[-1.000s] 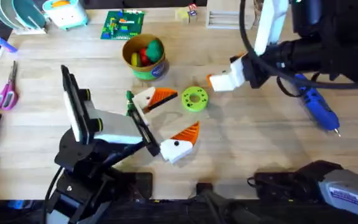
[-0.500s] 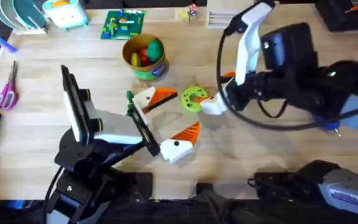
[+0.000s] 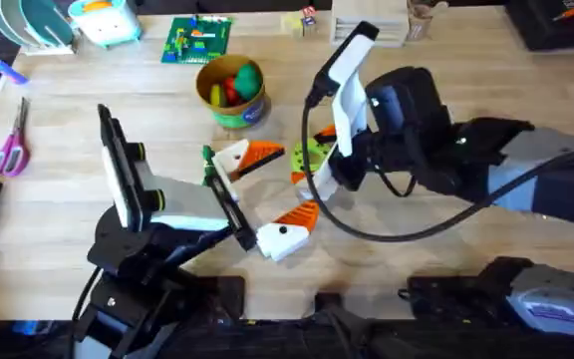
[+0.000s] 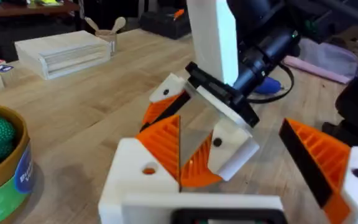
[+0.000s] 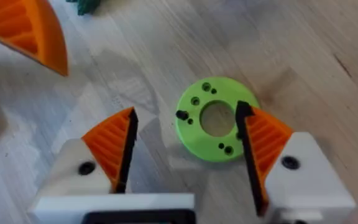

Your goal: Pick up the gripper from the table and insert it into the empty holder that is missing its gripper. Then pick up a screw, insert it into the mounting hole, and use the screwdriver to tighten it. Finally, clean up the table by picking up the vegetable and placing it into the bucket.

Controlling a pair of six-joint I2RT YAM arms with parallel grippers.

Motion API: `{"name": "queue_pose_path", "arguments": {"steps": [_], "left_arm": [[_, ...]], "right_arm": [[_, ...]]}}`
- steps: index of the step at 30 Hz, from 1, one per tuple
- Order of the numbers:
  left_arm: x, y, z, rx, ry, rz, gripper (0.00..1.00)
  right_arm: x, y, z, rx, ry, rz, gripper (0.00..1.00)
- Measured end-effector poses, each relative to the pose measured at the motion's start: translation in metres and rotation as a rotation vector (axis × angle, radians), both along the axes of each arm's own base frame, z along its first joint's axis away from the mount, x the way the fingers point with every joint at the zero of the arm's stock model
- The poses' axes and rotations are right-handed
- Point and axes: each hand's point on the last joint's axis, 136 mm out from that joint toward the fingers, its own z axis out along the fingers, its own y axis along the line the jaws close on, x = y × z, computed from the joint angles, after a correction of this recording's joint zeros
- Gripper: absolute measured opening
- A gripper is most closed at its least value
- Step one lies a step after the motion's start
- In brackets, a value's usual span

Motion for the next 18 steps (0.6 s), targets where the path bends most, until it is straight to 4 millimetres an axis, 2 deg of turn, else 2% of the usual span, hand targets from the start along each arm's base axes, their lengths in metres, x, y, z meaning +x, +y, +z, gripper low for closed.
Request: {"name": "queue_pose_path", "arguments": {"steps": [9,12,15,18], "left_arm": [[0.000,0.000,0.000,0.000,0.000,0.000,0.991],[0.000,0.000,0.000,0.000,0.000,0.000,0.992],[0.000,0.000,0.000,0.000,0.000,0.000,0.992],[0.000,0.000,0.000,0.000,0.000,0.000,0.992]], "right_arm": [[-0.005,0.007,-0.011,-0.023,0.010,0.035,0.720],[-0.005,0.007,-0.018,-0.033,0.021,0.037,0.604],[-0.004,0.007,-0.020,-0.036,0.019,0.038,0.429],[-0.004,0.008,-0.019,-0.035,0.016,0.038,0.380]]}}
